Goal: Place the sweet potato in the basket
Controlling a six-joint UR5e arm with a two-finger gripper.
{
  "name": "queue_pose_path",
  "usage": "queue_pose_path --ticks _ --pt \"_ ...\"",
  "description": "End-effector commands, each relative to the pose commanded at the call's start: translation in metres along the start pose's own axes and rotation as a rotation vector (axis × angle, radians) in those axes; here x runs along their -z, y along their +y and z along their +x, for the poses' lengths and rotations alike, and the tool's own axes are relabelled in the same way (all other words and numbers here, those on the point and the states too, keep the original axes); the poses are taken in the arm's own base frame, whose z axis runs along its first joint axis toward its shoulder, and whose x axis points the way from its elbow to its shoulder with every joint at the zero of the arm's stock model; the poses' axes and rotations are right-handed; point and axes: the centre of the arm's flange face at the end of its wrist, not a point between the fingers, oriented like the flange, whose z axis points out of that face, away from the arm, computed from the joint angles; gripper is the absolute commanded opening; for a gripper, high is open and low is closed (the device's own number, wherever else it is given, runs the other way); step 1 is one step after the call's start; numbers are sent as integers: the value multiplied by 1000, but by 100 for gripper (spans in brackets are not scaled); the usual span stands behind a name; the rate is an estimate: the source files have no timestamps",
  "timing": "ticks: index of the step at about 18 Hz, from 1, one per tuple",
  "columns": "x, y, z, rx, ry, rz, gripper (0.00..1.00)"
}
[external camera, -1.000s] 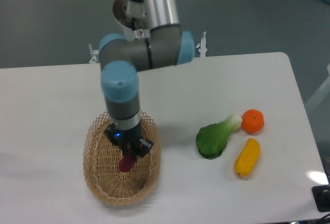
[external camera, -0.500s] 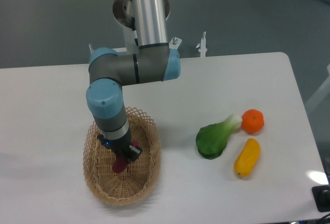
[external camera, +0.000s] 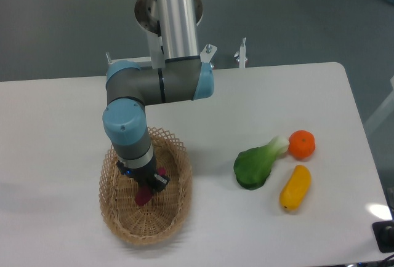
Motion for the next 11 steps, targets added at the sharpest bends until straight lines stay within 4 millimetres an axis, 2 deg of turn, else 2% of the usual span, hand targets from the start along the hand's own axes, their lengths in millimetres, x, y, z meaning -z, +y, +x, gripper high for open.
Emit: queue_pose_path --ticks 1,2,5,11 --pt "4 -1 -1 -3 -5 4 86" --pt "6 0 -3 -3 -17 0 98" --pt "10 1 -5 -2 -42 -11 100" --pt "60 -6 -27 67 -99 64 100"
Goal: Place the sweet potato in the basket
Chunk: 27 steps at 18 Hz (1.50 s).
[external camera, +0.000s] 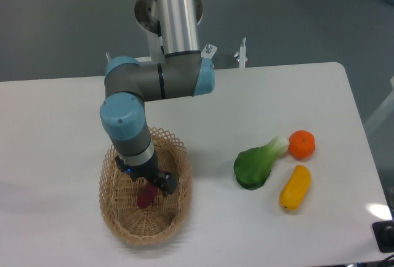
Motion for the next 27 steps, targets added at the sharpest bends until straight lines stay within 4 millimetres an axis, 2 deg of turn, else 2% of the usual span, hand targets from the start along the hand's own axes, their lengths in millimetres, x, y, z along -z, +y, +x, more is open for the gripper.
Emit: queue_pose_path --ticks 3,6,8,10,13,19,24,27 --pt "24 10 -28 28 -35 22 100" --pt "66 30 -71 69 -86 69 100" --pt "85 50 -106 77 -116 75 100" --pt "99 68 -126 58 -135 69 100" --pt "114 104 -161 44 -124 45 100" --pt "135 183 -211 -186 -60 -46 100" --pt "139 236 -241 -271 1 -64 100" --pt "140 255 -251 -296 11 -59 100"
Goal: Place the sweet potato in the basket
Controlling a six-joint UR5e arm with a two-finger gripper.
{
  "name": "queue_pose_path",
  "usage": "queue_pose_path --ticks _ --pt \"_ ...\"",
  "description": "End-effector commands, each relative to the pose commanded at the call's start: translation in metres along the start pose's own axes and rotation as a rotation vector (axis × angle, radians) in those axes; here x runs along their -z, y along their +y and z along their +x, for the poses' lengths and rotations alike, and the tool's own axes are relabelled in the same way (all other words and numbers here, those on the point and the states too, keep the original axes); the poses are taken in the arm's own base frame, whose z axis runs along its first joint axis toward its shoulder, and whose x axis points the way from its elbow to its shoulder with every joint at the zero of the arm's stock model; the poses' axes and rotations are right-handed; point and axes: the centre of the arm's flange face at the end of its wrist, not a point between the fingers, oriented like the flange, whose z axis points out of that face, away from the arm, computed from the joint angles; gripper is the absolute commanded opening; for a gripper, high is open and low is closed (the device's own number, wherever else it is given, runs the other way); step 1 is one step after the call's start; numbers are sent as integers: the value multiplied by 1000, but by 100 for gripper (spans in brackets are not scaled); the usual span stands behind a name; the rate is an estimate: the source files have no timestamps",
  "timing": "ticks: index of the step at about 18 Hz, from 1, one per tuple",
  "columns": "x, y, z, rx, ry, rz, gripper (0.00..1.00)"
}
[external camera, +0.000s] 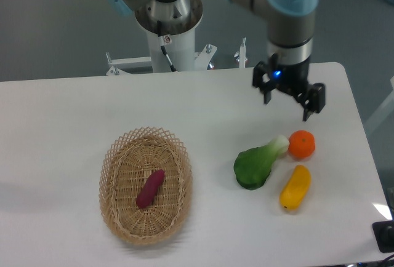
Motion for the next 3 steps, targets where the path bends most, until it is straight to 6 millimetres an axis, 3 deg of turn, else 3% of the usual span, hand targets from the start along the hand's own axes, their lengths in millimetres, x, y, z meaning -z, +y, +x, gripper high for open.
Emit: queue_pose_path --ticks 3 --pt "1 6 -3 9 -3 0 100"
